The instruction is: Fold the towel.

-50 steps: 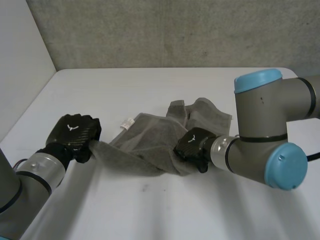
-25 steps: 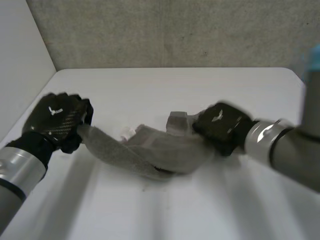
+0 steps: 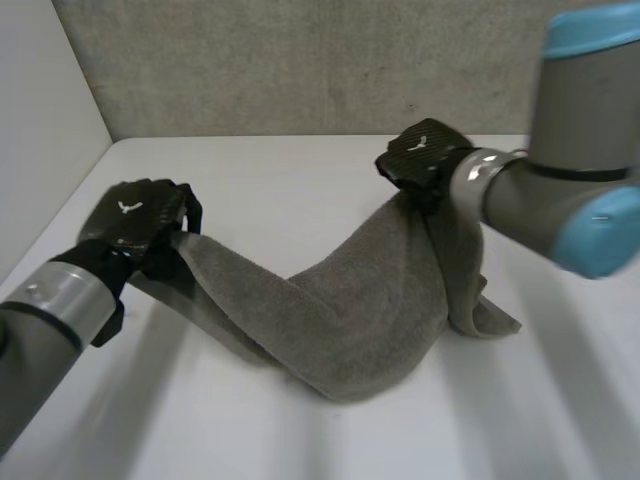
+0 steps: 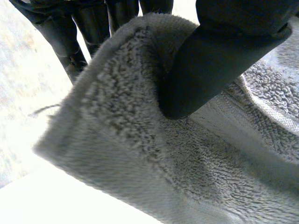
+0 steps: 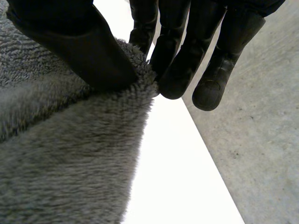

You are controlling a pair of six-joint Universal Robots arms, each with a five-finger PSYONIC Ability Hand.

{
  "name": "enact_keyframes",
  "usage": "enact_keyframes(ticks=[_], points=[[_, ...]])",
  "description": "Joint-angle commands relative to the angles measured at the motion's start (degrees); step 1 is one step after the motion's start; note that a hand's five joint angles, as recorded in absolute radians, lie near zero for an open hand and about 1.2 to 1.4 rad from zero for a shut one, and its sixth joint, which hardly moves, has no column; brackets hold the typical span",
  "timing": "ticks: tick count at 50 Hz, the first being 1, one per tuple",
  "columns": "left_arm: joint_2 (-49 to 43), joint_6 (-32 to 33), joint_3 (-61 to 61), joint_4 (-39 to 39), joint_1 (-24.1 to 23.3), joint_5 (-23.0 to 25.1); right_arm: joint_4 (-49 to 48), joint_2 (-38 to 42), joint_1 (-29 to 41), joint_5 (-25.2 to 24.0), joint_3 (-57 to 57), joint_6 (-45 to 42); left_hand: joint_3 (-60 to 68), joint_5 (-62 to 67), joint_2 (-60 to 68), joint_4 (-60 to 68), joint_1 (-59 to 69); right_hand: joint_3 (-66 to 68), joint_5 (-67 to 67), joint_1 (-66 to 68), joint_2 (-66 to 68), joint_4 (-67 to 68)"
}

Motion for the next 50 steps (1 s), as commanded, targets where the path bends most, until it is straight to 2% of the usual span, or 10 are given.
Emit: enact_keyframes(ticks=[1, 5, 6, 7, 8, 18, 27, 33, 40, 50], points=[[-11.5, 0.1, 5.2, 1.3, -0.2, -2.2, -2.7, 23.0, 2.1, 7.4, -29.6, -0.7, 10.3, 11.0, 10.2, 10.2, 11.4, 3.4, 3.2, 3.7, 4.3, 3.1], [-14.2, 0.2, 7.2, 1.3, -0.3, -4.3, -4.3, 28.4, 2.3, 7.9, -36.9, -1.1, 10.3, 11.0, 10.2, 10.2, 11.4, 0.4, 0.3, 0.7, 1.3, 0.2], [-14.9, 0.2, 7.9, 1.3, -0.4, -5.1, -4.6, 29.2, 2.7, 7.9, -37.6, -1.1, 10.3, 11.0, 10.2, 10.2, 11.4, -36.1, -36.2, -35.7, -35.2, -36.3], [-14.9, 0.2, 7.9, 1.3, -0.4, -5.1, -4.6, 29.2, 2.7, 7.9, -37.6, -1.1, 10.3, 11.0, 10.2, 10.2, 11.4, -36.4, -36.6, -36.1, -35.5, -36.7], [-15.3, 0.2, 8.5, 1.4, -0.5, -5.6, -4.6, 29.2, 3.3, 8.1, -37.0, -0.9, 10.3, 11.0, 10.2, 10.2, 11.4, -66.6, -66.8, -66.3, -65.7, -66.9], [-15.8, 0.2, 10.1, 1.5, -0.6, -6.3, -3.5, 21.9, 3.7, 8.2, -26.0, 0.0, 10.3, 11.0, 10.2, 10.2, 11.4, -66.6, -66.8, -66.3, -65.7, -66.9], [-15.6, 0.3, 9.7, 1.4, -0.5, -6.4, -2.5, 8.5, 3.2, 6.8, -5.9, 5.4, 10.3, 11.0, 10.2, 10.2, 11.4, -66.6, -66.8, -66.3, -65.7, -66.9], [-15.5, 0.4, 9.2, 1.5, -0.5, -6.4, -3.9, -0.5, 3.3, 2.7, 11.2, 10.0, 10.3, 11.0, 10.2, 10.2, 11.4, -66.6, -66.8, -66.3, -65.7, -66.9], [-15.5, 0.4, 9.2, 1.5, -0.3, -6.3, -15.7, -9.6, 4.0, -1.0, 33.5, 19.7, 10.3, 11.0, 10.2, 10.2, 11.4, -66.6, -66.8, -66.3, -65.7, -66.9], [-15.3, 0.3, 9.1, 1.5, -0.2, -6.3, -32.2, -11.4, 6.7, -0.3, 50.3, 22.8, 10.3, 11.0, 10.2, 10.2, 11.4, -66.6, -66.8, -66.3, -65.7, -66.9]])
